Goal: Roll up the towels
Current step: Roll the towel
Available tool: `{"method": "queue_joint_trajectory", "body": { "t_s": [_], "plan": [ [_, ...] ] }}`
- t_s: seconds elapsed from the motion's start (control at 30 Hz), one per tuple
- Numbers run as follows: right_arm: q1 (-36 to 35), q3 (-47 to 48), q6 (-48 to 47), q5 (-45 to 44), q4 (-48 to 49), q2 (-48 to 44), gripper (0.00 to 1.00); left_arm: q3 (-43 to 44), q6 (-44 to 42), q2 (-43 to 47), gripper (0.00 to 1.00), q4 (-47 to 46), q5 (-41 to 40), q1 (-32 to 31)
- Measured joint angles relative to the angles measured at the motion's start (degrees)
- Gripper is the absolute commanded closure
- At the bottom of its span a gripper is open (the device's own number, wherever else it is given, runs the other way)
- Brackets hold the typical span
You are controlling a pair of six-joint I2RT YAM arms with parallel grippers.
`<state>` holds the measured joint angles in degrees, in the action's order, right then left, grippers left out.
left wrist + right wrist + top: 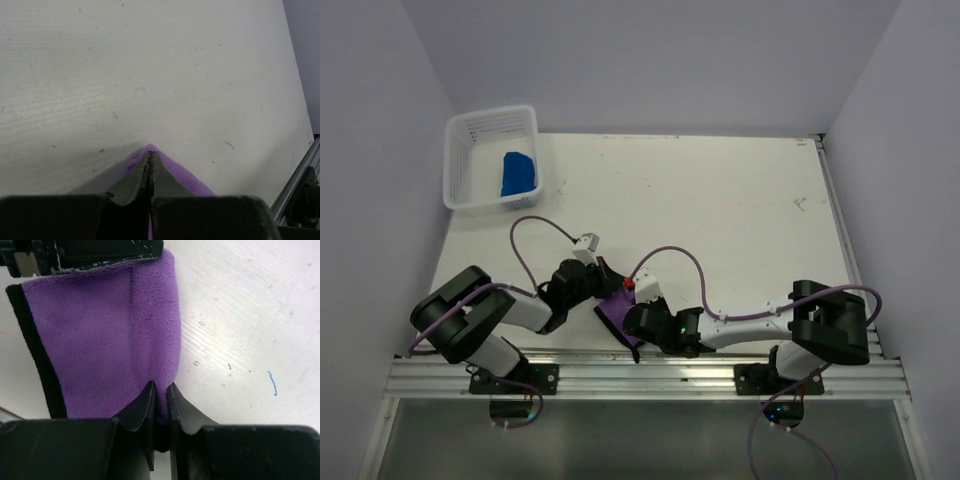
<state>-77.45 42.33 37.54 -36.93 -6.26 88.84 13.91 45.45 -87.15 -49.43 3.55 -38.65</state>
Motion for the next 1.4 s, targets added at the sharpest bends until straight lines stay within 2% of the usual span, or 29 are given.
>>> {"method": "queue_joint_trajectory", "body": {
  "t_s": [0.3,0.47,0.87,1.17,1.4],
  "plan": [
    [-5.84,0.00,-7.06,-10.84,-1.49,0.20,1.00,0.15,0.00,3.50,0.99,3.13,0.63,0.79],
    [-9.51,0.76,-9.90,-16.35,-1.62,3.96,1.00,0.15,0.02,4.44,0.99,4.63,2.12,1.44],
    [-15.10,2.86,-16.41,-25.88,-0.50,11.30,1.00,0.76,-0.24,20.15,0.98,13.60,3.15,4.87],
    [-20.52,9.03,-25.14,-32.65,-0.39,20.85,1.00,1.66,1.68,14.88,1.00,9.20,11.91,5.11],
    [-23.02,12.55,-29.83,-37.55,-2.12,26.45,1.00,1.55,3.96,14.62,1.00,6.73,15.37,4.96]
  ]
}}
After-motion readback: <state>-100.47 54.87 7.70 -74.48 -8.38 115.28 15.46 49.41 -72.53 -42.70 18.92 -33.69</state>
